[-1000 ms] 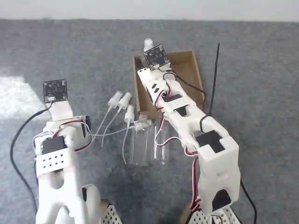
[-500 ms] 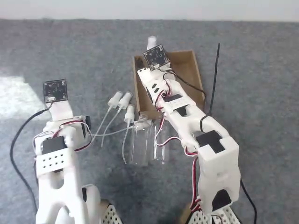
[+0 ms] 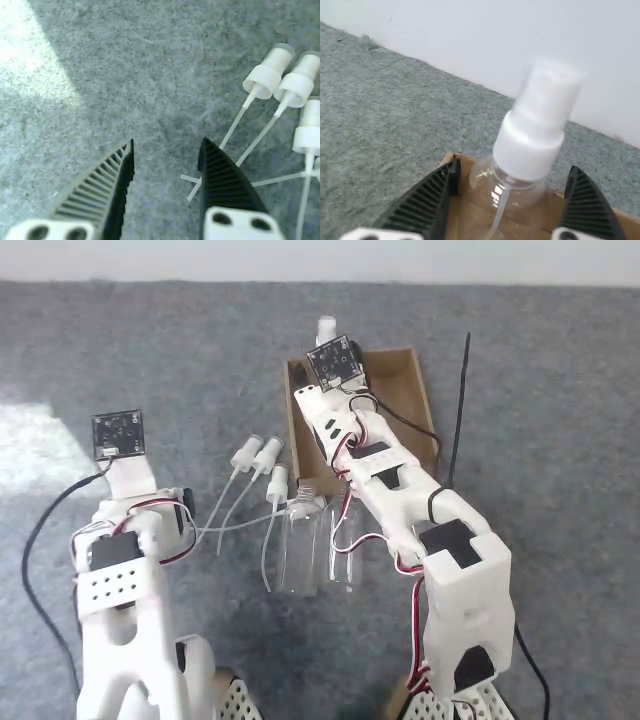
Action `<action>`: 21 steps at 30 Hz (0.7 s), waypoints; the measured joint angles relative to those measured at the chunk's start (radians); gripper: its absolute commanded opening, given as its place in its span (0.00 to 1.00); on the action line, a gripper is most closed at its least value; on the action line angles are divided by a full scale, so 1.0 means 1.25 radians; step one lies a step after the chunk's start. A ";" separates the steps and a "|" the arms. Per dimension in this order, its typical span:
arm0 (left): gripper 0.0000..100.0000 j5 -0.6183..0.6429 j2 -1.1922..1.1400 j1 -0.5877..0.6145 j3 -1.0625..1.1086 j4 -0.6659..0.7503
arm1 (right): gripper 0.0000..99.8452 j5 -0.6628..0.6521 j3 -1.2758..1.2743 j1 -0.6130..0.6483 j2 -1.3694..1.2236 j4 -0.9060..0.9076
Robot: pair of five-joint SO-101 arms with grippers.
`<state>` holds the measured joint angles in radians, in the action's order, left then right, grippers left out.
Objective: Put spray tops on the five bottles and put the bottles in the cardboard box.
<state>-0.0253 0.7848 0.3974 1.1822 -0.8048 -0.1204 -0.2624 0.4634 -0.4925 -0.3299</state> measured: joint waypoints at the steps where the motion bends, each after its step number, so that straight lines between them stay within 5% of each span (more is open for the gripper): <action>1: 0.20 0.000 0.000 0.000 0.000 0.000 | 0.29 0.000 0.000 0.000 0.000 0.000; 8: 0.20 0.000 0.000 0.000 0.000 0.000 | 0.29 0.000 0.000 0.000 0.072 0.017; 21: 0.20 0.000 0.000 0.000 0.010 0.000 | 0.29 0.000 0.011 0.000 0.473 0.338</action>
<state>-0.0253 0.7848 0.3974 1.1945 -0.8048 -0.1204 -0.2486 0.4634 0.0982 0.0921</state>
